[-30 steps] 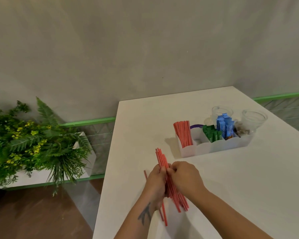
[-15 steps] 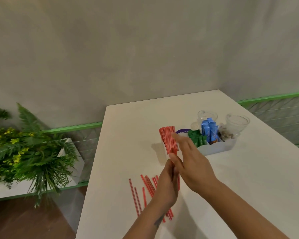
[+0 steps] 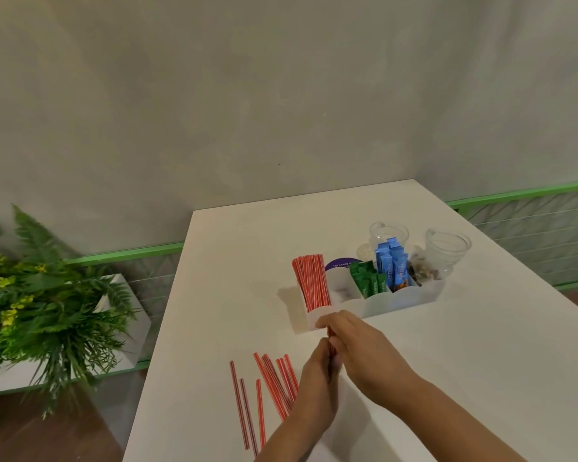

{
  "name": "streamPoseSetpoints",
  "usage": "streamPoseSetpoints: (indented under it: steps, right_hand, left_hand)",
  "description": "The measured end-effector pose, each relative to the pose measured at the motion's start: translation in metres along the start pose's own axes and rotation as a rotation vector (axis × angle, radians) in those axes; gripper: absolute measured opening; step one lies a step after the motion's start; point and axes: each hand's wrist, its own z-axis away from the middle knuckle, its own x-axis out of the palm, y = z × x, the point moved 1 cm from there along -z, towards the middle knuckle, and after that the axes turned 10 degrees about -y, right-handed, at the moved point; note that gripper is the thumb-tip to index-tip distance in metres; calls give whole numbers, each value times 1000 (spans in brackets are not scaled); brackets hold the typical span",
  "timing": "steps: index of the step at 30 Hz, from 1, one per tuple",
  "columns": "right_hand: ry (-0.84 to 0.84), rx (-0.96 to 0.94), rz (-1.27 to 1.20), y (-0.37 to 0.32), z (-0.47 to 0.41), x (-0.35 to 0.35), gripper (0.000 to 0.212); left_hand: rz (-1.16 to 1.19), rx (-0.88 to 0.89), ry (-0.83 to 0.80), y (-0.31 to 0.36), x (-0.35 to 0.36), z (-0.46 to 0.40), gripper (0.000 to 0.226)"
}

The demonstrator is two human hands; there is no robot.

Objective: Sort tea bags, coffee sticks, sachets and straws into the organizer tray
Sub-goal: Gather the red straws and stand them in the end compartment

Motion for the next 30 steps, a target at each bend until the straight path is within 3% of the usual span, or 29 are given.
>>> streamPoseSetpoints:
  steps: [4,7,13,17,20,26,30]
  right_hand:
    - [-22,9,-56,7,-8,-8,28]
    - [1,31,-163,1,-15,-30,26]
    - [77,-59,-124,-23,-52,-87,13]
    - [105,-86,-91,-20,-86,-98,11]
    - [34,-51,-85,-6,-107,-89,7]
    - [-101,14,-49,17,-124,-61,12]
    - [-92,42,-80,28,-126,-52,19]
  left_hand:
    - [37,-47,-9,8,-2,-2,26]
    - [22,65,-5,29,-14,-7,33]
    - [-20,125,68,62,-48,-54,36]
    - [-201,12,64,73,-74,-87,16]
    - [-396,-129,40,64,-83,-102,24]
    - [-392,-289,13,38,-77,-100,24]
    - [-427,-310,85,29,-73,-98,22]
